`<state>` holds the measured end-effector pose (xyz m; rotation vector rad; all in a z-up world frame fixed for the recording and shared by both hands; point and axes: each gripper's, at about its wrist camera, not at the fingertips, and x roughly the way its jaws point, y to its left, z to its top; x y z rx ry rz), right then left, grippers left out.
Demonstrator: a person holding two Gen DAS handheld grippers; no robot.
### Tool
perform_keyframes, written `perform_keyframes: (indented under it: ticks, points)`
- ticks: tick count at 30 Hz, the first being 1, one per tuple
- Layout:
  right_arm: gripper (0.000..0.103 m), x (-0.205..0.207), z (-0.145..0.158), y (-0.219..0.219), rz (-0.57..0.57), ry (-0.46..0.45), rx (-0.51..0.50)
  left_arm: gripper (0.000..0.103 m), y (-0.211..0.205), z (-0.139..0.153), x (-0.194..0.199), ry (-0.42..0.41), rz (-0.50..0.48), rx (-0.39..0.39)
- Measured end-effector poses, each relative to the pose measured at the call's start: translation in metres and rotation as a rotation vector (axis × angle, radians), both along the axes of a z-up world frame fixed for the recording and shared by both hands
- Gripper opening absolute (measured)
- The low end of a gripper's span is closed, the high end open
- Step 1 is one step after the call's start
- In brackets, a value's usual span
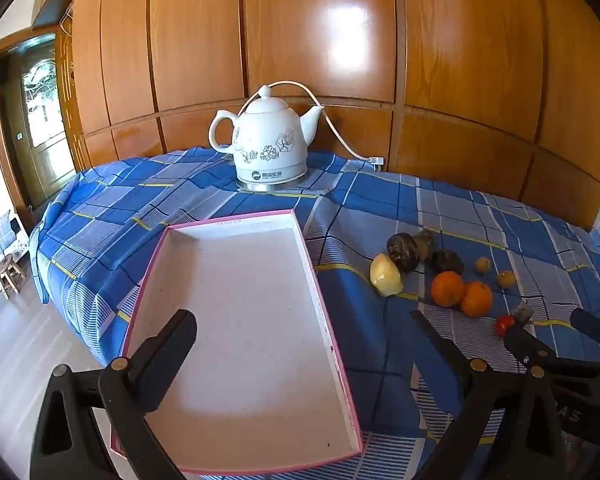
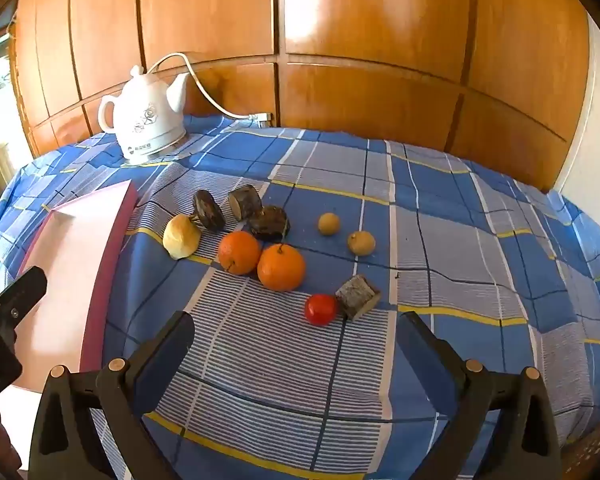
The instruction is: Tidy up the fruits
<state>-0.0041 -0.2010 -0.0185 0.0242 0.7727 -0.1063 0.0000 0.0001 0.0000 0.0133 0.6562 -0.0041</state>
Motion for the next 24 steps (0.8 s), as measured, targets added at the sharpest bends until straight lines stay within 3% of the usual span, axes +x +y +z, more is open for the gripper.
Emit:
perform_keyframes:
  ticks: [8,24]
  points:
    - [0.102,0.004,0.002,0.009,0.028,0.026,-0.014,0.103,0.004,-0.005,0.002,0.009,0.011,-0.004]
    - [0.102,0.000,0.008,0.011,0.039,-0.006,-0.024,0.103,0.004,-0.007,0.001,0.004,-0.009,-0.031]
